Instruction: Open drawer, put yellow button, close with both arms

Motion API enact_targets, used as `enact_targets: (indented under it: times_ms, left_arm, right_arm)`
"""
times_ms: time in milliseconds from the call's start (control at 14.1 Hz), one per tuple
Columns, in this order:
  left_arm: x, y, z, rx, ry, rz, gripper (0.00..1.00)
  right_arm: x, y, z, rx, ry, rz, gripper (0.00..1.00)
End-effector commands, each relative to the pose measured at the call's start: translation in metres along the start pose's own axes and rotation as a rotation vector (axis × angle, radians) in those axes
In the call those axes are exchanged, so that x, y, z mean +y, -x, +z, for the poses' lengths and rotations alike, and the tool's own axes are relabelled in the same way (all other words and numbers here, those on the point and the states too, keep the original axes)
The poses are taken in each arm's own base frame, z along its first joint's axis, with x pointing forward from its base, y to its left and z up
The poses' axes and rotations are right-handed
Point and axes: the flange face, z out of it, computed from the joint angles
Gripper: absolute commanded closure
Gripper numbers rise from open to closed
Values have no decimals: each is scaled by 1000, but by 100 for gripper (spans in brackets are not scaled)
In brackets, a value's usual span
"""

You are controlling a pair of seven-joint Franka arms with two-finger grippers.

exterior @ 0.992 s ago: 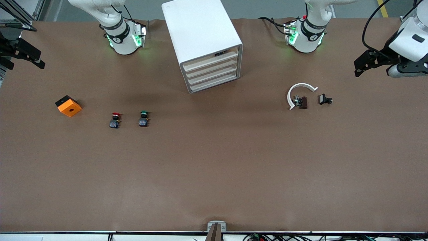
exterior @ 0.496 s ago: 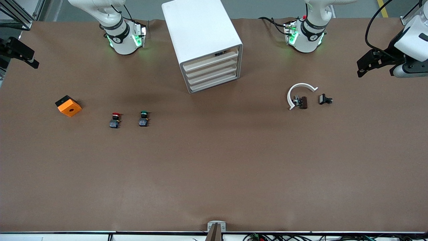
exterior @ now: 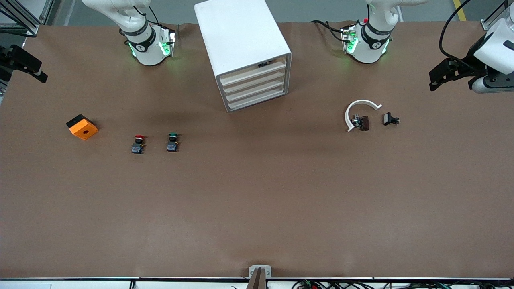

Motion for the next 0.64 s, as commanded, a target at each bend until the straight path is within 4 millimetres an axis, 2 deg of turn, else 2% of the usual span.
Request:
enact_targets:
  times_ms: [0,567]
  left_arm:
    - [-5,-1,-7,-3,-14,14,0]
    - [-4,-4,-3,-11,-14,51,0]
  right_arm:
    - [-1,6,-5,6,-13,6,0]
    - [-1,6,-4,3,-13,6,0]
